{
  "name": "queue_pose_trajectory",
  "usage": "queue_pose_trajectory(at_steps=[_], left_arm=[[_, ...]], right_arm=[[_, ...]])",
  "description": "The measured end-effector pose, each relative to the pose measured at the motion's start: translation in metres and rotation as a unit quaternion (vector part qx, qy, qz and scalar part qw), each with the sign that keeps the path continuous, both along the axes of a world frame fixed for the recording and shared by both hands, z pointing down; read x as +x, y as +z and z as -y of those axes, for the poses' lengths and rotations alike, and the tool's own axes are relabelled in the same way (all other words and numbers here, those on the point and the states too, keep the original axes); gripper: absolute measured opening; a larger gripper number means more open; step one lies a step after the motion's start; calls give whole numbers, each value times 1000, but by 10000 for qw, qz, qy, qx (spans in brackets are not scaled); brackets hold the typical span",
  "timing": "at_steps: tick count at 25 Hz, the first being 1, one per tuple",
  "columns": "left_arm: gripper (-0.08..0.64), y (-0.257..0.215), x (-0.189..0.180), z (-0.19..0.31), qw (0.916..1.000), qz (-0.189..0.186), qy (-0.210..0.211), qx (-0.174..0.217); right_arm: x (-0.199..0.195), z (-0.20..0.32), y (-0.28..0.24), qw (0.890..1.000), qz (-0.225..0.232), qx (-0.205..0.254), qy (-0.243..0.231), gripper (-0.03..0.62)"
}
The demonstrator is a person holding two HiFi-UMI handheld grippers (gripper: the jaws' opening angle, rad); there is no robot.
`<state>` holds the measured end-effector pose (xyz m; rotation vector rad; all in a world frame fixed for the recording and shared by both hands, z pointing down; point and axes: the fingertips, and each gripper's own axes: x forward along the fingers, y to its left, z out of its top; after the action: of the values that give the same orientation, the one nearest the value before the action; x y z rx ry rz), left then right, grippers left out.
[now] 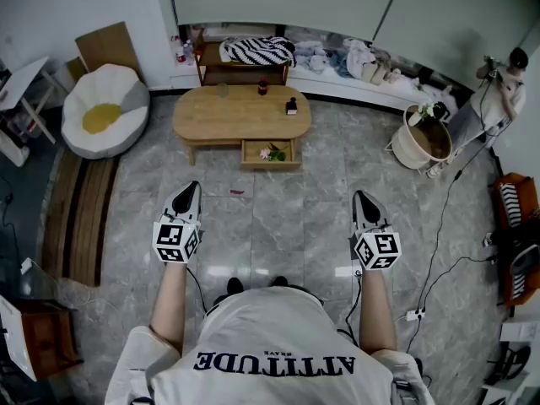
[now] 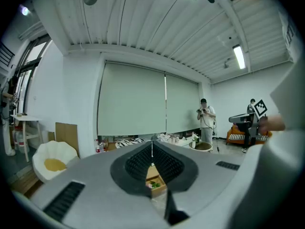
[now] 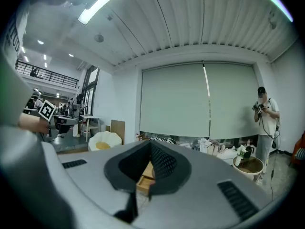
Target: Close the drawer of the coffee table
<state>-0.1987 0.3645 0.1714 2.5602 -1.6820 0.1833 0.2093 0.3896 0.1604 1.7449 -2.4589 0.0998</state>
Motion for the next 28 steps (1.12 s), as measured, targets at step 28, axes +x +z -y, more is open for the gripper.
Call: queue_pose_trajectory(at_steps=[28], left_arm=[[21,10,87,-22,9991,-138,-396,84]], right_arm=[[69,18,9,9976,-43,186,-669,17]])
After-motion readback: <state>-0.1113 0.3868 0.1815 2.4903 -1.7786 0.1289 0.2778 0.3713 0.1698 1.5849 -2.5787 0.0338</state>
